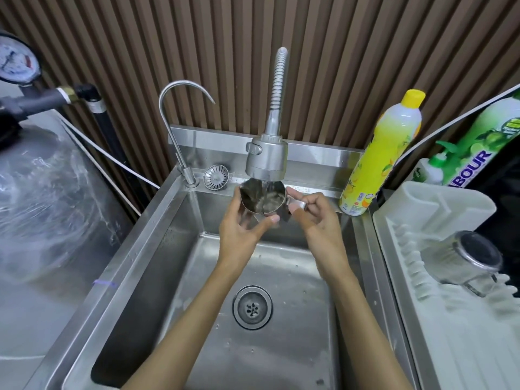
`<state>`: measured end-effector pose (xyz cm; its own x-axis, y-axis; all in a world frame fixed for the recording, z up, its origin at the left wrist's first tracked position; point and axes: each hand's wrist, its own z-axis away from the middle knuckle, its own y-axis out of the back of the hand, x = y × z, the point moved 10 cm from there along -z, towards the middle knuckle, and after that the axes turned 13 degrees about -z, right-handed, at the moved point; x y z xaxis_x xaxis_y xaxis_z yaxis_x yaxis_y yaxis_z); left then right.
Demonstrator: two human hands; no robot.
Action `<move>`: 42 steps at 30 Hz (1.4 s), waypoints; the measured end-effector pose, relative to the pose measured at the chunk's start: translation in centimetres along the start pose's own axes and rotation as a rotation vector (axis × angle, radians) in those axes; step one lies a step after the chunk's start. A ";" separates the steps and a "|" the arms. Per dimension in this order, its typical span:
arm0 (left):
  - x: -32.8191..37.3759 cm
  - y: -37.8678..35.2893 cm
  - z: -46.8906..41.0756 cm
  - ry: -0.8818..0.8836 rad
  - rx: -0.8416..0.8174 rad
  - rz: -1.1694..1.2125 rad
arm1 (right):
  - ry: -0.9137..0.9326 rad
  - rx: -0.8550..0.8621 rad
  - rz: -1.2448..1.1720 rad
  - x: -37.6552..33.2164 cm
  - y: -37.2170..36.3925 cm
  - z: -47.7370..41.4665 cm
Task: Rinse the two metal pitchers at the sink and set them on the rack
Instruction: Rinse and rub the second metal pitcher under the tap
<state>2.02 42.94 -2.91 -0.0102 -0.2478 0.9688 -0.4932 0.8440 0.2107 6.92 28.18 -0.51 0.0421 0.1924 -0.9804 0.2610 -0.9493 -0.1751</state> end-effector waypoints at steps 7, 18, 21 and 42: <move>4.4 2.5 1.4 -0.271 0.197 -0.314 | -0.184 -0.039 -0.381 3.5 -1.5 0.7; 0.1 0.8 1.9 0.112 0.032 -0.345 | -0.036 0.179 0.455 -1.8 1.2 0.4; -0.9 -0.9 1.5 0.126 -0.084 -0.090 | 0.086 0.181 0.559 -3.6 0.5 0.9; -0.6 2.2 2.3 0.168 0.128 -0.488 | -0.175 0.109 -0.039 2.6 1.1 0.3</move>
<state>-1.01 43.85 -3.28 0.3817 -0.5085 0.7719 -0.5084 0.5820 0.6348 7.01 27.59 -3.25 -0.1370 0.1920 -0.9718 0.1531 -0.9651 -0.2123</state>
